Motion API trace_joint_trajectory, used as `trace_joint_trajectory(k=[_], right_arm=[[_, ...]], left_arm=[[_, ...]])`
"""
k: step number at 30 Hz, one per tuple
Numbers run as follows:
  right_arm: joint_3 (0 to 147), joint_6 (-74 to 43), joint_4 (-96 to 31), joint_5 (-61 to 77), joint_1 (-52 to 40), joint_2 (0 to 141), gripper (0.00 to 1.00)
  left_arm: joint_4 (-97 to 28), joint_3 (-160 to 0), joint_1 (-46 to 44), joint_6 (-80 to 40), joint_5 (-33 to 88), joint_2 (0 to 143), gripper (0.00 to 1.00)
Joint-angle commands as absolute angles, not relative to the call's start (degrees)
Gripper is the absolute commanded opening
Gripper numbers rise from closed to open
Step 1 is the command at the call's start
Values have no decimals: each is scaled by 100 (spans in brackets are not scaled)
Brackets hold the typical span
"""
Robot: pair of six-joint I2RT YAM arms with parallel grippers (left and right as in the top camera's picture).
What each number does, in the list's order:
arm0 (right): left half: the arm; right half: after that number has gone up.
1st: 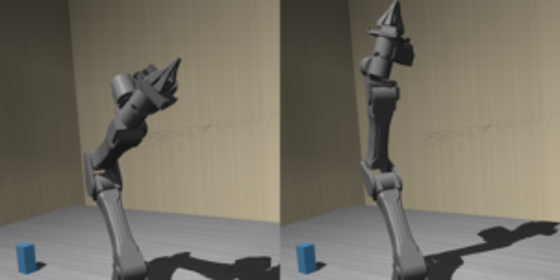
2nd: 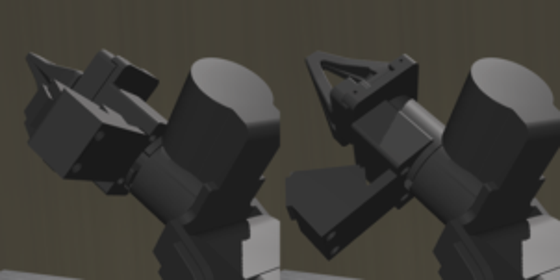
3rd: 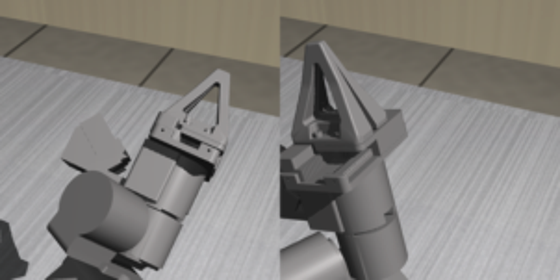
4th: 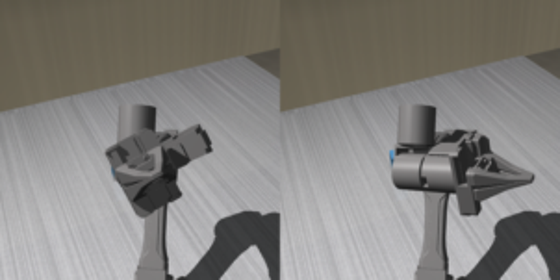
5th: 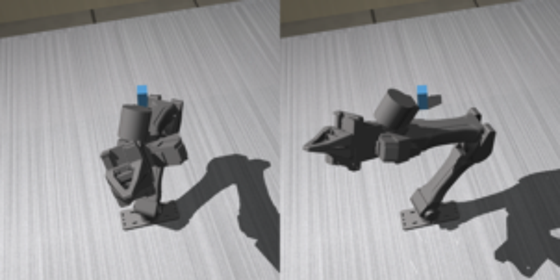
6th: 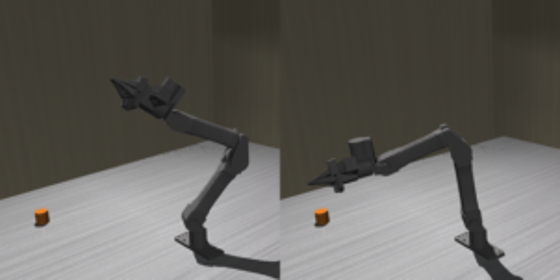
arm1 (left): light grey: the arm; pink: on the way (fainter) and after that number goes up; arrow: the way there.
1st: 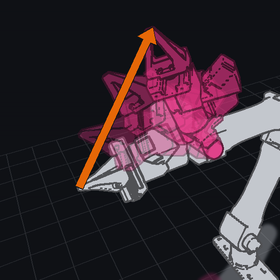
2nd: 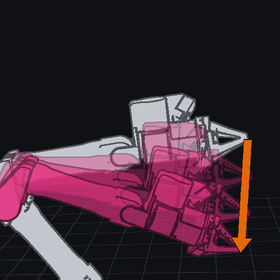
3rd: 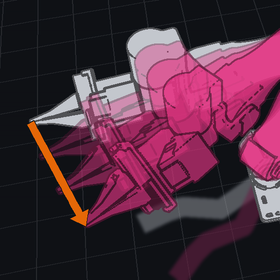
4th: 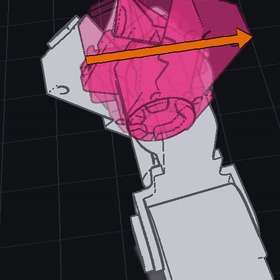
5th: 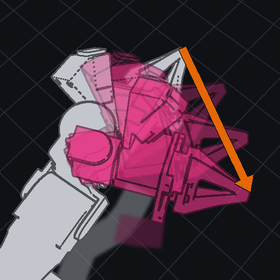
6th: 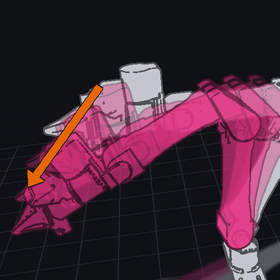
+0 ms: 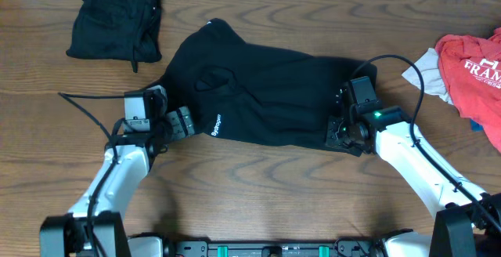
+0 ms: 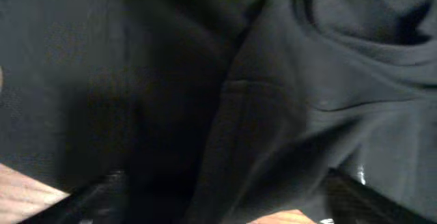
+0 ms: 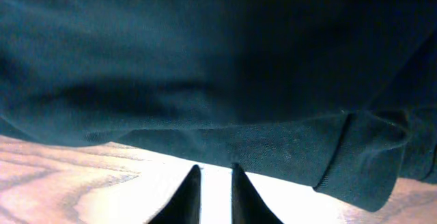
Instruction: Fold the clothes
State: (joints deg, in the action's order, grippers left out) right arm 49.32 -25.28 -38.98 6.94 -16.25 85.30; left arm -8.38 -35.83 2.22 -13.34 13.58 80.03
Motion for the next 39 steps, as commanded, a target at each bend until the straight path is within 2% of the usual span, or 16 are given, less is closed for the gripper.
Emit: trace_joint_trajectory(k=[1,8,11,13,16,17,19,21,22,23,29,35,39], right_arm=[[4915,-2340,-3876,777,-1592,8510,21],[4915,-2305,-3898,895,-1592,8510,22],[4915,-2300,-3898,1004,-1592,8510,22],[4910,-2202,-3898,1055,-1594,8512,23],[4895,-2060,-3894,1055,-1594,8552,22],[4895,-2047,-3889,1055,-1594,8573,21],[4895,-2051,-3859,1063,-1605,8656,15],[4895,-2049,-3789,1081,-1634,8746,8],[4895,-2049,-3732,1081,-1653,8792,5],[4895,-2049,-3675,1085,-1667,8814,3],[4895,-2049,-3546,1098,-1693,8844,1],[4869,-2045,-3583,1179,-1695,8888,1],[4777,-1579,-3072,2078,-1697,9098,1]], left_arm=[[-799,-3710,250,-1192,1457,7898,98],[-596,-3710,250,-985,1474,8169,98],[-602,-3710,250,-829,1929,8300,100],[-593,-3710,250,-790,2150,8366,95],[-633,-3710,239,-792,2213,8475,77],[-650,-3710,237,-792,2220,8512,67],[-687,-3710,233,-792,2265,8578,40],[-746,-3710,233,-797,2320,8608,22],[-768,-3710,233,-799,2320,8608,10],[-808,-3710,235,-799,2320,8608,6],[-1070,-3710,235,-823,2270,8604,6],[-1262,-3710,285,-1297,1588,8604,6],[-1260,-3710,405,-1347,1555,8604,6]])
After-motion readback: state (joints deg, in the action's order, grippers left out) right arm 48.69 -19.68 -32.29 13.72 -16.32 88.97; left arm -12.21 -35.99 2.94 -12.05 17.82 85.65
